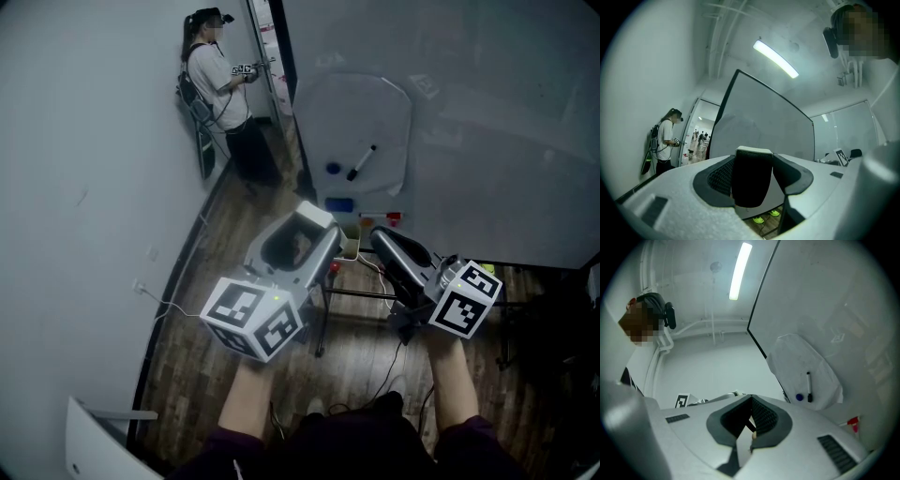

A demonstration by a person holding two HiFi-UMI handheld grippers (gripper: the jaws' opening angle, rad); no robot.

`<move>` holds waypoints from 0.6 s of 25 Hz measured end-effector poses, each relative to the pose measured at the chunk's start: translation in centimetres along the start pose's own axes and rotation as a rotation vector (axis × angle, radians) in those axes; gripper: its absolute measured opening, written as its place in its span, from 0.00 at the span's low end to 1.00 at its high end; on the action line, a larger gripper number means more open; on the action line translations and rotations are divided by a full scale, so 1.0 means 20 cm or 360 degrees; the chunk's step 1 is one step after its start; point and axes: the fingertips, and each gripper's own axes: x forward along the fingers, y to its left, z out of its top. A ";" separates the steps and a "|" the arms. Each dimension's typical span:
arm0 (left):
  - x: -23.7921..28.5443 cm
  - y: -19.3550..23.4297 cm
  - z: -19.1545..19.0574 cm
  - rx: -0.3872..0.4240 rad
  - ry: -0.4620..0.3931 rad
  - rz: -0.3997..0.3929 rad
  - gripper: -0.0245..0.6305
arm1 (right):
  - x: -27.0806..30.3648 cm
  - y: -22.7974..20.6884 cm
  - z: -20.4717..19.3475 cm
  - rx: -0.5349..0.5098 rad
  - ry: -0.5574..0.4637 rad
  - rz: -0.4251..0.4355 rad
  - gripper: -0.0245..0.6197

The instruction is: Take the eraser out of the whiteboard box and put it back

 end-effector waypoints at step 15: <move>0.13 0.13 -0.24 0.0003 0.0003 0.0134 0.41 | 0.00 -0.22 -0.13 0.0028 0.0051 -0.0110 0.04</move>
